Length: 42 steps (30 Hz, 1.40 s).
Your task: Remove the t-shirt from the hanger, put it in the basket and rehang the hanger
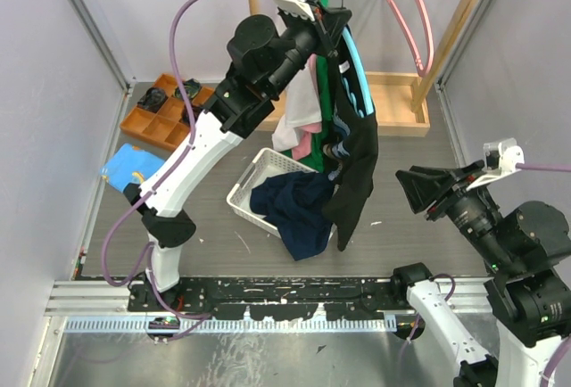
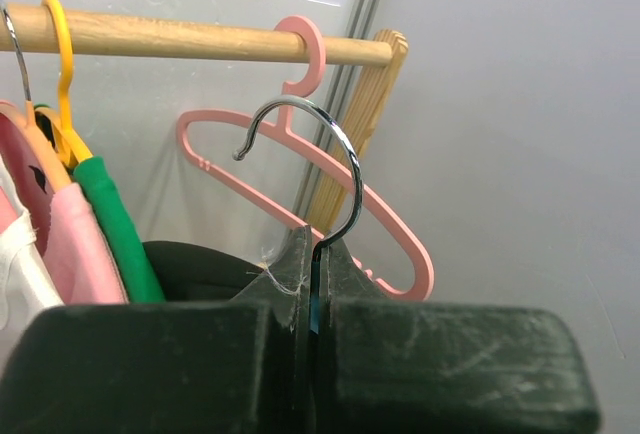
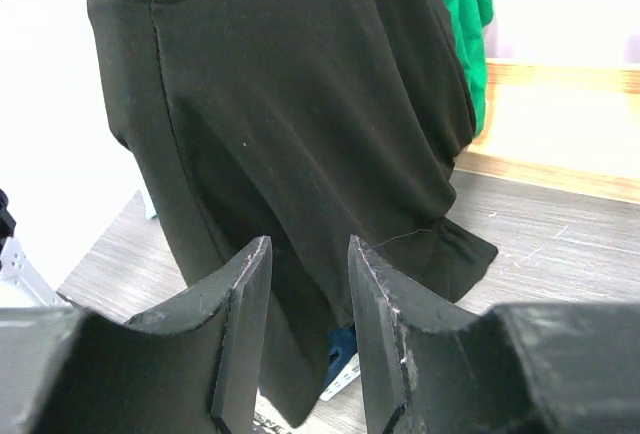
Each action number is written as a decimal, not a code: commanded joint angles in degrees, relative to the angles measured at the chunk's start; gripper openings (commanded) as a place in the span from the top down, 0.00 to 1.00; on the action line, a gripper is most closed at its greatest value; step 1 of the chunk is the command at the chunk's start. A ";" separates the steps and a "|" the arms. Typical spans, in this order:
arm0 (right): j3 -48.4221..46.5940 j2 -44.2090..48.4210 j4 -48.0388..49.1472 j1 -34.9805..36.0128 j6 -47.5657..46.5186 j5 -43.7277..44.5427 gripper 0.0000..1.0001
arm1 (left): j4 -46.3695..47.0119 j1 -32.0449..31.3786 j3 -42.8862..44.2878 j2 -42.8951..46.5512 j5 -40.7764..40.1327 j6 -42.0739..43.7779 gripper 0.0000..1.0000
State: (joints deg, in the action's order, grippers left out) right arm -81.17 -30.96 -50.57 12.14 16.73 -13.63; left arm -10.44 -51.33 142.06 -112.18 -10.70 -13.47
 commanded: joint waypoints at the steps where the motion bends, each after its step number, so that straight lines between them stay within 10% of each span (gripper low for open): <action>1: -3.03 -3.00 2.75 -0.21 -2.22 -4.34 0.57 | 2.35 -1.10 0.36 0.64 -2.82 1.20 1.00; 42: 0.08 -4.05 0.03 -0.33 -4.16 -0.51 0.67 | 5.07 -6.27 4.83 -4.89 -10.71 6.45 1.00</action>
State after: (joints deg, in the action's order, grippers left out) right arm -81.03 -33.89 -53.95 12.12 13.39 -14.17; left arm -10.20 -56.77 143.92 -119.42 -20.53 -7.35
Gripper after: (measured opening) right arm 0.370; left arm 0.022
